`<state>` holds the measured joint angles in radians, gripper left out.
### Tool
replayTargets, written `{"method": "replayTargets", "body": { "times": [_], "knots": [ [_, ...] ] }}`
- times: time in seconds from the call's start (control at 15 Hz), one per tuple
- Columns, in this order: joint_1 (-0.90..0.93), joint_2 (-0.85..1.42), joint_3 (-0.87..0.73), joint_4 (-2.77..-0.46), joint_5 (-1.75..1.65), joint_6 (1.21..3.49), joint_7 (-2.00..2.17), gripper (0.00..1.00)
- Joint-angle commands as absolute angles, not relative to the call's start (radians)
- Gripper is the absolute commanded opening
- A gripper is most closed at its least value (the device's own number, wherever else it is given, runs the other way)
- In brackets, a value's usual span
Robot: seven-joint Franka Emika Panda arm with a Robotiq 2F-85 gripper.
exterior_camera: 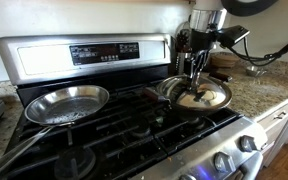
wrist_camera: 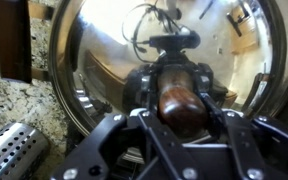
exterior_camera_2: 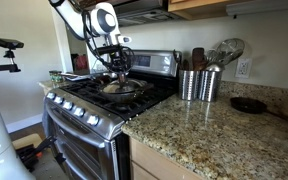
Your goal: Uncover the pan
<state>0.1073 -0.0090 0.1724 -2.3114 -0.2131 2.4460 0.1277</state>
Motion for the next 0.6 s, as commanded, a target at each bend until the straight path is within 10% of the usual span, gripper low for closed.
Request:
{"method": "replayTargets", "body": {
  "times": [0.0, 0.53],
  "knots": [
    [0.118, -0.043, 0.160, -2.315, -0.205, 2.423, 0.130, 0.20],
    [0.104, -0.210, 0.139, -2.323, -0.152, 2.327, 0.064, 0.20]
  ]
}}
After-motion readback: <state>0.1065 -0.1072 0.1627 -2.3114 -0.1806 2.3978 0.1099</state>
